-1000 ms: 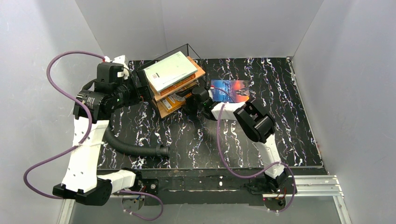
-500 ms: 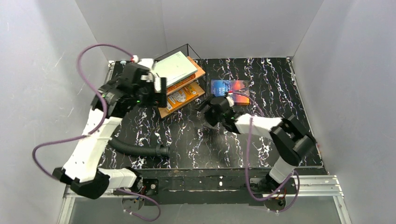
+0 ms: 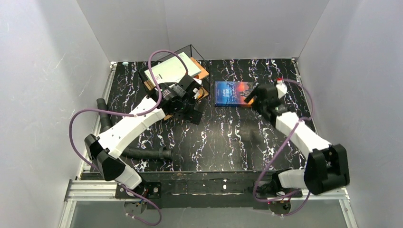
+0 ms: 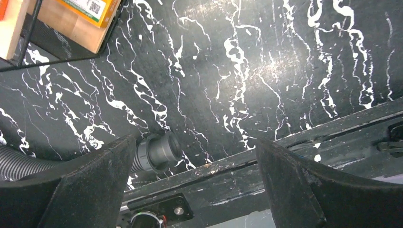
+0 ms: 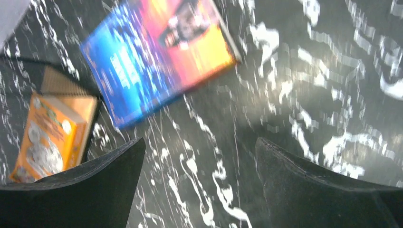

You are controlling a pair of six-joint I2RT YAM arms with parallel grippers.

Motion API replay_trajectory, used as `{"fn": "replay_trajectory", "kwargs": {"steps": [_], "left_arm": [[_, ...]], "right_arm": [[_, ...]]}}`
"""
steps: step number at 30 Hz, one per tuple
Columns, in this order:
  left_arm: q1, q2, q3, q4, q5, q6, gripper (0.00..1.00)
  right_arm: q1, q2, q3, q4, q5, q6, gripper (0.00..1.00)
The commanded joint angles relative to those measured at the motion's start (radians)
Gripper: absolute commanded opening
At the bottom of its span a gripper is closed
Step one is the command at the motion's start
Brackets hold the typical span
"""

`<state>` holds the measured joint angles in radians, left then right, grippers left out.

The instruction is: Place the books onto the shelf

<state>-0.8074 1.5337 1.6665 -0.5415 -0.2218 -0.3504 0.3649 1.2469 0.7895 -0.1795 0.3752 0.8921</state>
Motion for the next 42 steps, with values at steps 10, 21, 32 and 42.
{"fn": "replay_trajectory", "kwargs": {"steps": [10,21,32,42], "left_arm": [[0.003,-0.289,-0.18,-0.083,-0.176,-0.081,0.98],[0.003,-0.392,-0.243,-0.122,-0.245,-0.081,0.98],[0.006,-0.358,-0.237,-0.123,-0.27,-0.032,0.98],[0.006,-0.33,-0.266,-0.126,-0.234,-0.073,0.98]], "right_arm": [[-0.156,0.783,1.058,-0.342,-0.331,-0.238,0.91],[-0.166,1.005,1.125,-0.321,-0.398,-0.168,0.87],[-0.152,0.609,0.39,-0.046,-0.56,-0.123,0.87],[-0.092,0.379,0.214,-0.035,-0.49,-0.159,0.86]]}}
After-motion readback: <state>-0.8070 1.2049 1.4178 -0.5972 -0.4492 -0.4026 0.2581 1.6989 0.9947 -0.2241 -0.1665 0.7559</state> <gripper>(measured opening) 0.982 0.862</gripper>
